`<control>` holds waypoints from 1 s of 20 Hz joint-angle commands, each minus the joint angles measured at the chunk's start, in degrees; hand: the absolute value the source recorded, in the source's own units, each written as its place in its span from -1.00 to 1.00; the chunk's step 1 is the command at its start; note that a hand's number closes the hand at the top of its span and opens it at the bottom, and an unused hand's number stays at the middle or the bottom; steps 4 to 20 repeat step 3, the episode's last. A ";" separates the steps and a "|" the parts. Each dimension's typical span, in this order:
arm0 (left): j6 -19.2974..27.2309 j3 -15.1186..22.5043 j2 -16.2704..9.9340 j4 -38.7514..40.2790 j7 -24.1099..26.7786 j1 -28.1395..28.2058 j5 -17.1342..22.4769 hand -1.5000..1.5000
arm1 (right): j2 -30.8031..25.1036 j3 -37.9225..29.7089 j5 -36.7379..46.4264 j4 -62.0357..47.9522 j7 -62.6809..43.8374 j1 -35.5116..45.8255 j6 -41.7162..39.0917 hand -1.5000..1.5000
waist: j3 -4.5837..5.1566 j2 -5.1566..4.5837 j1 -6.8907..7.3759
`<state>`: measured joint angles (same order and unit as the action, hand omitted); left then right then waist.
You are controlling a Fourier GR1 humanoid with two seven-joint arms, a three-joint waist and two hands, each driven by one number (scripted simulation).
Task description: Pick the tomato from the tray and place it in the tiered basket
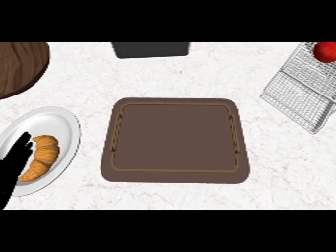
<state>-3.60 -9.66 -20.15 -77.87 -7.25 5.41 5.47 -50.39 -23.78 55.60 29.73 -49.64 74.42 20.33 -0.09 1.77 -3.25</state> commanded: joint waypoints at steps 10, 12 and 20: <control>1.27 -1.25 0.42 0.12 -0.05 2.41 0.01 0.00 | 2.99 -5.63 -9.82 12.05 4.64 -8.28 -0.96 -1.00 | -0.01 0.76 -2.46; 1.27 -1.25 0.42 0.12 -0.05 2.41 0.01 0.00 | 2.99 -5.63 -9.82 12.05 4.64 -8.28 -0.96 -1.00 | -0.01 0.76 -2.46; 1.27 -1.25 0.42 0.12 -0.05 2.41 0.01 0.00 | 2.99 -5.63 -9.82 12.05 4.64 -8.28 -0.96 -1.00 | -0.01 0.76 -2.46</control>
